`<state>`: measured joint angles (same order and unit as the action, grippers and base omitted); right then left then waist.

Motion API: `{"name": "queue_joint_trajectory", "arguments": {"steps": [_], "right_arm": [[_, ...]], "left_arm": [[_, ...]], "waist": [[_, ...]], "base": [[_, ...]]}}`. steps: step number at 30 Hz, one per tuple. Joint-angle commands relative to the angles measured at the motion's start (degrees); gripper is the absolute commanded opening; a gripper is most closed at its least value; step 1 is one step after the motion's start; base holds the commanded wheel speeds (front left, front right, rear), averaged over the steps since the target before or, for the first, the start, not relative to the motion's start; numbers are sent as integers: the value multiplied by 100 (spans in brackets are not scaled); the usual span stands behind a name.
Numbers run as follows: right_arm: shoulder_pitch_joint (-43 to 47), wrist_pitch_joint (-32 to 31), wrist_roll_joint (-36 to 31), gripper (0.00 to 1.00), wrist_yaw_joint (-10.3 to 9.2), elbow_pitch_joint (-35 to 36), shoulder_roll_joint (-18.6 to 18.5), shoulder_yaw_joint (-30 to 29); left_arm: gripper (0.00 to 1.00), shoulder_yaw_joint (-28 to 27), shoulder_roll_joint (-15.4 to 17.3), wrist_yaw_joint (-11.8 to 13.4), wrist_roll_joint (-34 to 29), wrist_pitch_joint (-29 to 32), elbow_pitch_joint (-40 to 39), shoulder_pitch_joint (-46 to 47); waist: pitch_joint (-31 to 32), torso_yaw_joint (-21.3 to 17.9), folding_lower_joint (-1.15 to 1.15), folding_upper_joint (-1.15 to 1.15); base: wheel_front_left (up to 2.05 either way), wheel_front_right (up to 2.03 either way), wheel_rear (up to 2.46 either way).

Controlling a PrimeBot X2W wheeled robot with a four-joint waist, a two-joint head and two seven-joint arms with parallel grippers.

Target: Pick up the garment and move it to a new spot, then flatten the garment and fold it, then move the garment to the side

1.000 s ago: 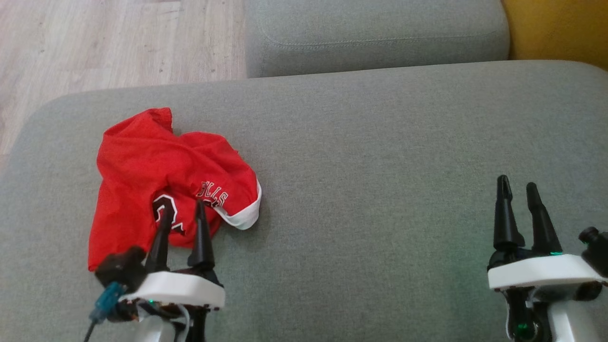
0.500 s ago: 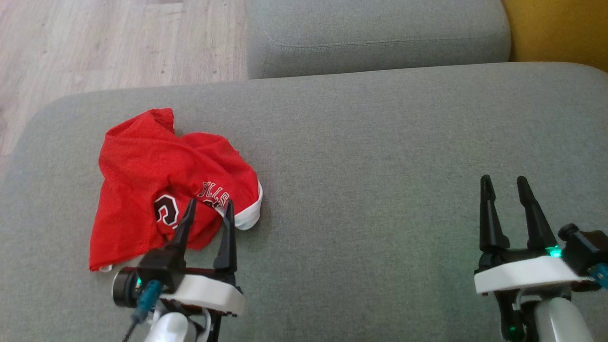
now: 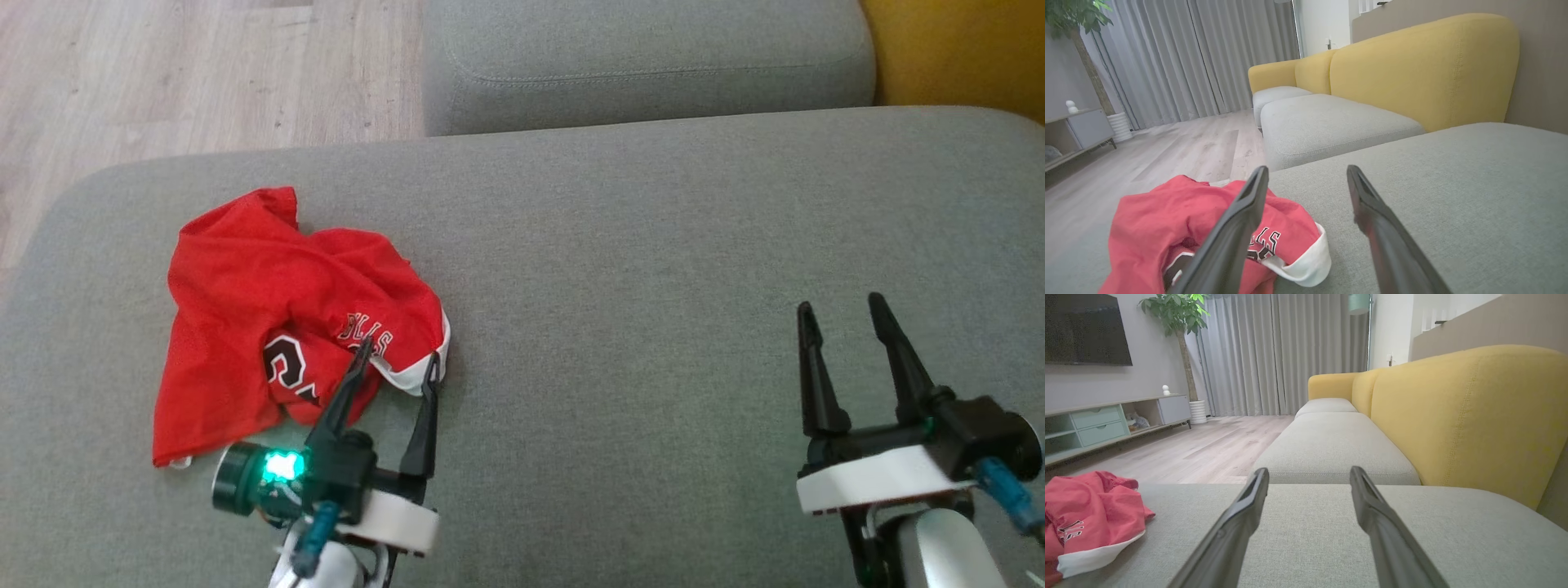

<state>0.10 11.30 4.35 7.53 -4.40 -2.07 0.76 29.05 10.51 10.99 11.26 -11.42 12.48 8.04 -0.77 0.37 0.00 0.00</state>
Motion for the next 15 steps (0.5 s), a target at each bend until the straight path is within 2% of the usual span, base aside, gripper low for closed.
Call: {"name": "queue_joint_trajectory", "arguments": {"steps": [1,5,8,11,15], "right_arm": [[-192,94,-256,100,-4,250,-70,151],[-181,162,-556,100,-4,266,-73,182],[-195,212,-685,100,-4,315,-75,217],[-188,263,-511,100,-4,382,-77,186],[-171,331,-70,100,-4,360,-79,150]], "left_arm": [[100,-54,125,111,-237,-80,-139,352],[100,26,127,302,-402,-148,-147,383],[100,-8,118,356,-387,-199,-250,371],[100,-139,25,281,-190,-250,-421,285],[100,-497,-204,57,138,-318,-619,78]], "waist": [[1,3,0,0],[4,22,0,0],[3,39,0,0],[7,49,0,0],[19,59,0,0]], "base": [[0,0,0],[0,0,0],[0,0,0],[0,0,0],[0,0,0]]}}
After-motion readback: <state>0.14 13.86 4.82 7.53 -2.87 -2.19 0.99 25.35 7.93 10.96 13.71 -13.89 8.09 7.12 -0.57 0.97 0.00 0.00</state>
